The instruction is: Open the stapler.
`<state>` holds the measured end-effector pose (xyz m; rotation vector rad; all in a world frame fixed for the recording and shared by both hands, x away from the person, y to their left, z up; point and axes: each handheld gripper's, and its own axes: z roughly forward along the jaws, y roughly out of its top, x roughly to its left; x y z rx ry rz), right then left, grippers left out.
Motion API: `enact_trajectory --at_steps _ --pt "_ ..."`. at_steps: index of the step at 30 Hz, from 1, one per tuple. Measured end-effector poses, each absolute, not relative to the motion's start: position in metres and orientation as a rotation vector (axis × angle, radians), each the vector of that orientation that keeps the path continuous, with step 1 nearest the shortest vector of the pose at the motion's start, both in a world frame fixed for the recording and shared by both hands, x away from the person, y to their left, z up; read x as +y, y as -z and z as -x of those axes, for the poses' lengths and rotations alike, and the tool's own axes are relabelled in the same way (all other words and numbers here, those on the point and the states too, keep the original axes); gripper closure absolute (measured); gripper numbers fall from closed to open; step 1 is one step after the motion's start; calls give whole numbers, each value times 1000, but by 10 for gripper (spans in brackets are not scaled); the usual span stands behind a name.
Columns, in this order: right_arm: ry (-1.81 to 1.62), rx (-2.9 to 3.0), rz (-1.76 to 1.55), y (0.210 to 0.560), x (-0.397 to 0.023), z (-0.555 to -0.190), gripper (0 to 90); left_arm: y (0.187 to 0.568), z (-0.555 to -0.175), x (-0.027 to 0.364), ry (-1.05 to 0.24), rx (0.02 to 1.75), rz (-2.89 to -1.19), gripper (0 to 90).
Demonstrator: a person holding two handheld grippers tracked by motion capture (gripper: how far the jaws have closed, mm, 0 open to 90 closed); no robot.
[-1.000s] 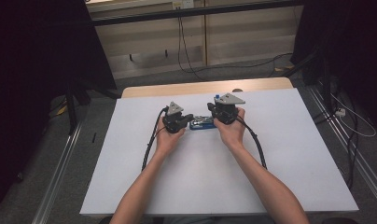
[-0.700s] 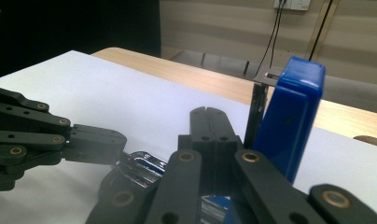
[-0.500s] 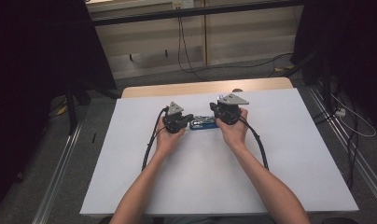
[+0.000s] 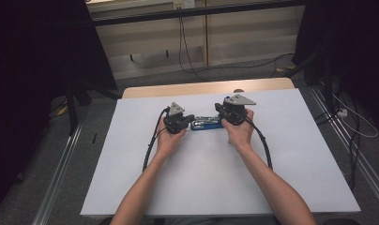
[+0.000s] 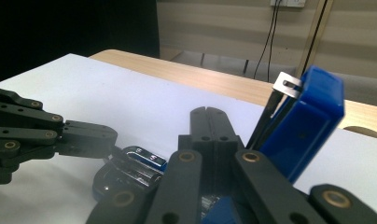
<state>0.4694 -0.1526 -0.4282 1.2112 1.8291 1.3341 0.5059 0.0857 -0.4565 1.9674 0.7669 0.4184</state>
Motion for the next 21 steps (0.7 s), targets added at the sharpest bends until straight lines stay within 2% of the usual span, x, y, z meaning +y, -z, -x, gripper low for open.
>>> enact_trajectory --at_steps 21 --pt "-1308 1819 -1216 430 -157 -467 900 456 -505 85 -425 767 -1972 900"
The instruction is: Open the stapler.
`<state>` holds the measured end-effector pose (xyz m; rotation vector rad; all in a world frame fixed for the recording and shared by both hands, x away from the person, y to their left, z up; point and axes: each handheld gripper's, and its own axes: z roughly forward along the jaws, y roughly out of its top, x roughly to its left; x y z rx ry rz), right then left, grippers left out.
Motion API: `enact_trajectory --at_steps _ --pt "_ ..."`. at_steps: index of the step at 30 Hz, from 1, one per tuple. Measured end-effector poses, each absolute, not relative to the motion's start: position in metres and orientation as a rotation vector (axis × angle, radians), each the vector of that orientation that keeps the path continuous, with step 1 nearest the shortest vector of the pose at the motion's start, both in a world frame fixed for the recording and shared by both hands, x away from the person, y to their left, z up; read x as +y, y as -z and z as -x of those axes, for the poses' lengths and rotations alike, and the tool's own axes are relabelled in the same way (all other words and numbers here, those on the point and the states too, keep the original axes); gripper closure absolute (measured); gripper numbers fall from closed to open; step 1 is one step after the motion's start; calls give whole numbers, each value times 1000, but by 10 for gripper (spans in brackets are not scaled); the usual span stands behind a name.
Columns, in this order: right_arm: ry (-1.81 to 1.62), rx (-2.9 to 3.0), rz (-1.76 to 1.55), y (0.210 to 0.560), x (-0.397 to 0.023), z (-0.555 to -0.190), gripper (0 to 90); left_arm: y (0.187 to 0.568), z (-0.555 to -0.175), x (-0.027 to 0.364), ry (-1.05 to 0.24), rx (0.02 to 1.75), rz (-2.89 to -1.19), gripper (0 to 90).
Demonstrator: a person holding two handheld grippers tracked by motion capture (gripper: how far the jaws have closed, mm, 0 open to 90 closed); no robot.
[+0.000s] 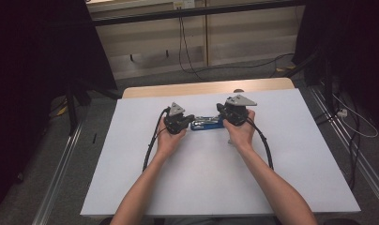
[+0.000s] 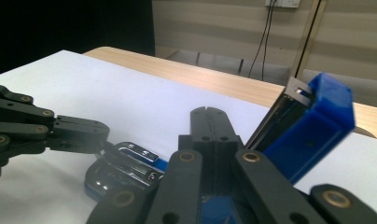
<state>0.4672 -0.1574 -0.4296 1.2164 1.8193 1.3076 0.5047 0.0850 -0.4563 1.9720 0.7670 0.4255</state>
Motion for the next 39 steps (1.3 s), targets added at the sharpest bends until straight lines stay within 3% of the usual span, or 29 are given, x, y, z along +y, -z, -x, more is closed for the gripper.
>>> enact_trajectory --at_steps 39 --pt "-1254 1766 -1271 440 -185 -465 900 457 -505 86 -419 766 -1966 900"
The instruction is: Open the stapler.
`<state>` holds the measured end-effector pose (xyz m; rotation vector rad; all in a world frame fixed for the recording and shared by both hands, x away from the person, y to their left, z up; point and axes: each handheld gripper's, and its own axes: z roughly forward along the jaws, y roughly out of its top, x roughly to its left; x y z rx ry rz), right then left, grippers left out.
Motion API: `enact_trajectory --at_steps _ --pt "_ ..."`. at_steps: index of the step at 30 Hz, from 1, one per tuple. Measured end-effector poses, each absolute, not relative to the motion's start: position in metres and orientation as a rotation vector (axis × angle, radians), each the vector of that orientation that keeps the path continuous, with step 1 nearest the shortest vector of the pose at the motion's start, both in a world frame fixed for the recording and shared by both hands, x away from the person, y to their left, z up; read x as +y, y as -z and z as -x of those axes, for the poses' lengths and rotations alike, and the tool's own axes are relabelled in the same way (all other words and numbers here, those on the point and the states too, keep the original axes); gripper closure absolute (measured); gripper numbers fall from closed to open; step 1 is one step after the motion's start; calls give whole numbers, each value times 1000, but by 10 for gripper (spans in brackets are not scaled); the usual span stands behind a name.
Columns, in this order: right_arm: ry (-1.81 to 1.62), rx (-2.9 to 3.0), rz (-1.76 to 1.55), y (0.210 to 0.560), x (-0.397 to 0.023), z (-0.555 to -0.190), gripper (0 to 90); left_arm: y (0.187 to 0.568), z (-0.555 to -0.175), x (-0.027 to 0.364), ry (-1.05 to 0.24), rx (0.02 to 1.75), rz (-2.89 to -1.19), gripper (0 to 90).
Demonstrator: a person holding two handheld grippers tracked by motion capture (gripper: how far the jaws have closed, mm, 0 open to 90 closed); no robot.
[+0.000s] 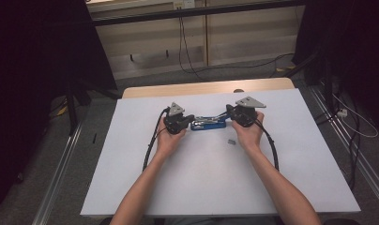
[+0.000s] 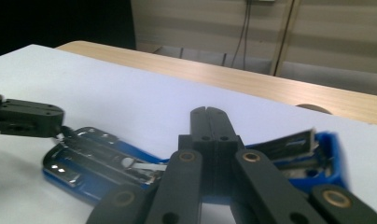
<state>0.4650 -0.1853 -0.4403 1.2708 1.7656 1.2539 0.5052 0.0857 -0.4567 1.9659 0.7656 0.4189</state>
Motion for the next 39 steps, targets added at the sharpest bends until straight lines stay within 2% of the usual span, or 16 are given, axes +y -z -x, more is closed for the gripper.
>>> enact_trajectory --at_steps 18,39 --pt "-1179 1809 -1309 457 -200 -464 900 457 -505 86 -422 770 -1964 900" --pt "-1215 1810 -1311 458 -204 -464 900 456 -505 86 -417 782 -1963 900"
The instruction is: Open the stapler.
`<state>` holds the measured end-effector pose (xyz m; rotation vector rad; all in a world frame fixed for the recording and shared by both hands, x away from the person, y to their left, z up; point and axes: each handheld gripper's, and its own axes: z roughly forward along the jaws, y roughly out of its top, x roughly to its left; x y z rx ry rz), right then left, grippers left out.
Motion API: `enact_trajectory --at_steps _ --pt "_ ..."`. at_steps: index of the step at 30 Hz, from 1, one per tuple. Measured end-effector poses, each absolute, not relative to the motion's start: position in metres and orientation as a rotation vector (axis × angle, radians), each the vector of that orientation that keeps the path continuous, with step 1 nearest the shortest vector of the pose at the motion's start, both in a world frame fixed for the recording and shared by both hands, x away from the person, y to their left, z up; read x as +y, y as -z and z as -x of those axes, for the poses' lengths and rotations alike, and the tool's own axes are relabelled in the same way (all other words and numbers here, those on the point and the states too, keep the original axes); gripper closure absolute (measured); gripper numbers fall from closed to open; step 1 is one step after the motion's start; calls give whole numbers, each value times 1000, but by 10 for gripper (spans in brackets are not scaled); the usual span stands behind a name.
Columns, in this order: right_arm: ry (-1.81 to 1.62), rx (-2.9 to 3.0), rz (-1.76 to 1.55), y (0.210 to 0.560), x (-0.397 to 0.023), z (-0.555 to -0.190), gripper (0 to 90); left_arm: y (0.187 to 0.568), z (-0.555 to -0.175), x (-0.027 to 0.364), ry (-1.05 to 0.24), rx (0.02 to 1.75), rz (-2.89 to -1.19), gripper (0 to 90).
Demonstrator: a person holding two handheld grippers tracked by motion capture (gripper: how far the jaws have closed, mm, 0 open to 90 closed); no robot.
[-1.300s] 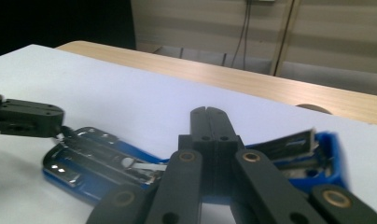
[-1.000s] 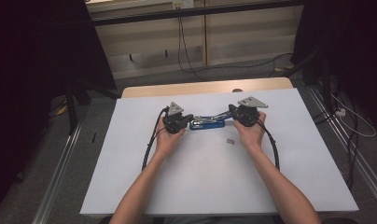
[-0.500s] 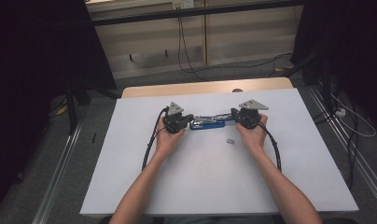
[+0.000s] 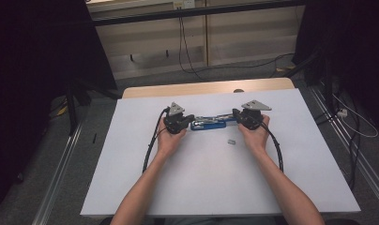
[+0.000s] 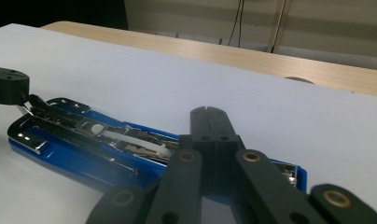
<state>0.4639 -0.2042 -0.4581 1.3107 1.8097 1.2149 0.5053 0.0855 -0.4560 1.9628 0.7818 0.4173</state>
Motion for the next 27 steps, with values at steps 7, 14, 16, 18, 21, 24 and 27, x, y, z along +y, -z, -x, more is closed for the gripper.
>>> enact_trajectory --at_steps 7,14,16,18,21,24,27 --pt "-1220 1826 -1299 459 -204 -465 900 450 -504 84 -438 771 -1952 900" --pt "-1228 1832 -1281 457 -203 -464 900 453 -506 85 -355 810 -1888 888" --pt "-1240 1837 -1261 457 -204 -463 900 453 -505 84 -379 786 -1904 880" --pt "-1254 1842 -1251 456 -204 -463 899 452 -503 81 -412 756 -1918 855" --pt "-1267 1845 -1250 456 -206 -463 871 450 -501 78 -456 741 -1938 756" --pt "-1278 1833 -1258 455 -207 -462 826 449 -501 78 -476 768 -1940 638" --pt "-1273 1823 -1259 454 -207 -461 760 447 -502 81 -469 794 -1930 548"
